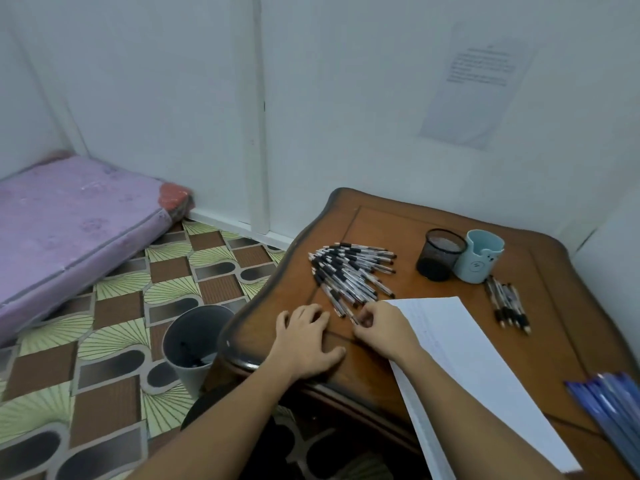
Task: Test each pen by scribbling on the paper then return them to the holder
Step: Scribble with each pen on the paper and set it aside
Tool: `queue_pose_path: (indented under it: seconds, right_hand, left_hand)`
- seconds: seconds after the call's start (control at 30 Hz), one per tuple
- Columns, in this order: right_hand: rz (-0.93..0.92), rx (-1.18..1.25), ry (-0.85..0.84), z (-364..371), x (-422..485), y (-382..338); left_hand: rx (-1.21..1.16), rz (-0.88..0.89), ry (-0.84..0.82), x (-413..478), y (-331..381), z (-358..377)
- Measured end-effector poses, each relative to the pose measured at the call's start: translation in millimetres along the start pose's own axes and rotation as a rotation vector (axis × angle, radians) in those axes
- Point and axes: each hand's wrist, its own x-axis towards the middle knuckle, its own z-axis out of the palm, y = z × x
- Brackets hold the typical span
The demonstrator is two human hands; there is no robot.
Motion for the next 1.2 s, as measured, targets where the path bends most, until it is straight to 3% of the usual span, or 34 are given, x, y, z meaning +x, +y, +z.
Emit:
queue_pose_path:
  seconds: [0.13,0.37,0.5,0.6,0.8,0.97,1.2]
  right_hand:
    - [0.061,0.171,0.109,-2.8,-3.5,7.1]
    - [0.295,0.883,0.295,-44.2,-17.3,41.0]
    - [0.314,1.207,0.457,-67.5,-35.4,63.1]
    - [0.304,1.279,0.519,-77.9,-50.2,77.7]
    - [0.306,1.249,0.470,-84.4,-68.0,97.8]
    - [0.294,1.198,0.488,-81.4,-71.6,110.0]
    - [0.357,1.558,0.508,-71.0,-78.3,137.3]
  left_hand:
    - [-0.020,-0.001,0.049,-3.0,6.5,4.6]
    - [-0.087,0.140,0.080,-5.0,34.4,13.7]
    - [-0.143,0.249,0.101,-1.5,58.0,25.7]
    - [-0.186,0.282,0.097,0.6,75.2,34.4]
    - [-0.086,0.284,-0.106,-1.5,96.0,34.9]
    - [-0.006,0.300,-0.109,1.0,95.9,35.8]
    - [-0.004,0.301,-0.118,4.1,96.8,37.7]
